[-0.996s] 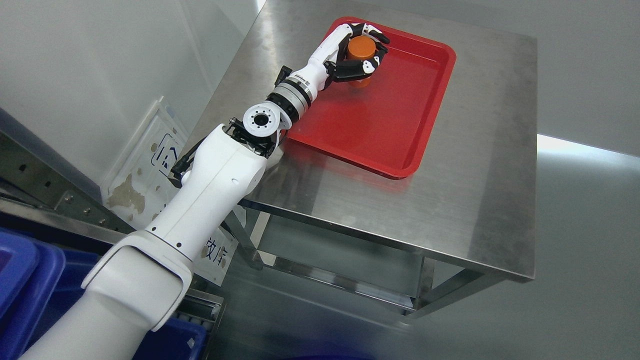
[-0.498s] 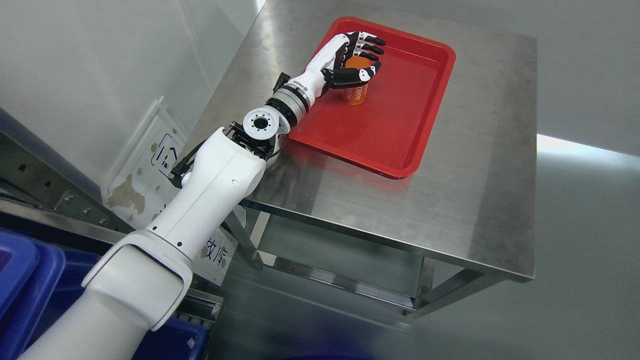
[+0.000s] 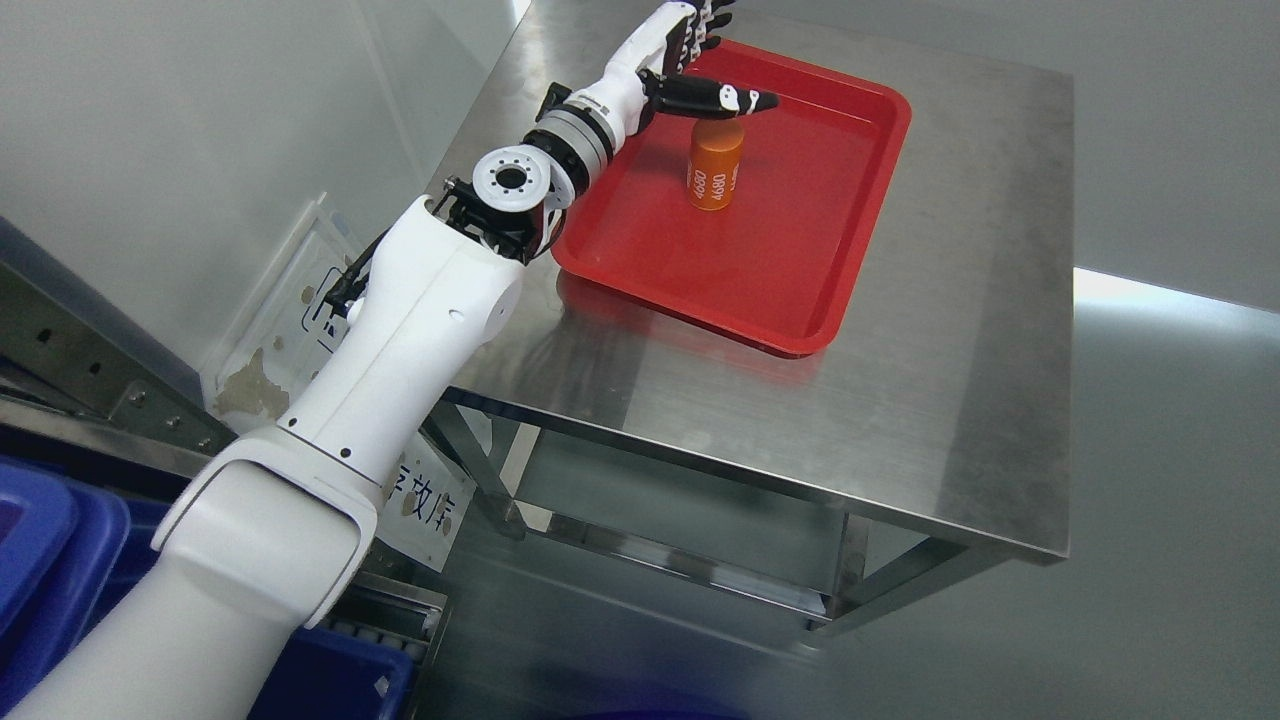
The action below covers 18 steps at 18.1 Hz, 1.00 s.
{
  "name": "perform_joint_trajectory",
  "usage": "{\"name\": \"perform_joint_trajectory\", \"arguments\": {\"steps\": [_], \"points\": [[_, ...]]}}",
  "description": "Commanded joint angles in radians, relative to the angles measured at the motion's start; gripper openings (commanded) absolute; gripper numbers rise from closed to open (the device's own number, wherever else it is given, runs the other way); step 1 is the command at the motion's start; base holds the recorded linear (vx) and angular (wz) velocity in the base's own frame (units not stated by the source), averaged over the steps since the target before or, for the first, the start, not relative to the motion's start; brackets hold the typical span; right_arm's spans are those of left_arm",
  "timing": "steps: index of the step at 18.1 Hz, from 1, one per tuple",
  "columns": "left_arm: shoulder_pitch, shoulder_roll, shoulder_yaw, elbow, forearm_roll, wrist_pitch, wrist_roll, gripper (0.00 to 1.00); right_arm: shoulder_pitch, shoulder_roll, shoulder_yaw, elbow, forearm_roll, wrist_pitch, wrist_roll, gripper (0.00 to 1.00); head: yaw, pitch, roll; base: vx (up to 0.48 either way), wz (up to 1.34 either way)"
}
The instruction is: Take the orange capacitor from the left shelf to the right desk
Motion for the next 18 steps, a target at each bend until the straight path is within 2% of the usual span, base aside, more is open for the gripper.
{"name": "perform_joint_trajectory", "arguments": {"steps": [1,3,4,6,8,11,13,15,18], "points": [[0.064,0.018,0.338,-0.34,0.0,0.081,-0.004,1.0,0.023,-0.017,-0.011,-0.018,0.006,0.0,0.0,1.0,0.0,0.0,0.0,0.0,0.0],[0.161,0.018,0.406,-0.486,0.0,0.153,-0.022,1.0,0.023,-0.017,-0.011,-0.018,0.006,0.0,0.0,1.0,0.0,0.0,0.0,0.0,0.0],[0.245,0.018,0.447,-0.608,0.002,0.214,-0.046,1.0,0.023,-0.017,-0.011,-0.018,0.006,0.0,0.0,1.0,0.0,0.0,0.0,0.0,0.0],[0.331,0.018,0.513,-0.718,0.003,0.281,-0.095,1.0,0.021,-0.017,-0.011,-0.018,0.006,0.0,0.0,1.0,0.0,0.0,0.0,0.0,0.0],[0.371,0.018,0.549,-0.747,0.008,0.287,-0.132,1.0,0.023,-0.017,-0.011,-0.018,0.006,0.0,0.0,1.0,0.0,0.0,0.0,0.0,0.0],[0.422,0.018,0.602,-0.747,0.008,0.279,-0.12,1.0,0.023,-0.017,-0.011,-0.018,0.006,0.0,0.0,1.0,0.0,0.0,0.0,0.0,0.0],[0.436,0.018,0.574,-0.747,0.007,0.22,-0.032,1.0,0.023,-0.017,-0.011,-0.018,0.006,0.0,0.0,1.0,0.0,0.0,0.0,0.0,0.0],[0.508,0.018,0.431,-0.747,0.003,0.108,0.1,1.0,0.021,-0.017,-0.011,-0.018,0.006,0.0,0.0,1.0,0.0,0.0,0.0,0.0,0.0],[0.591,0.018,0.371,-0.749,-0.015,0.037,0.131,1.0,0.023,-0.017,-0.011,-0.018,0.006,0.0,0.0,1.0,0.0,0.0,0.0,0.0,0.0]]}}
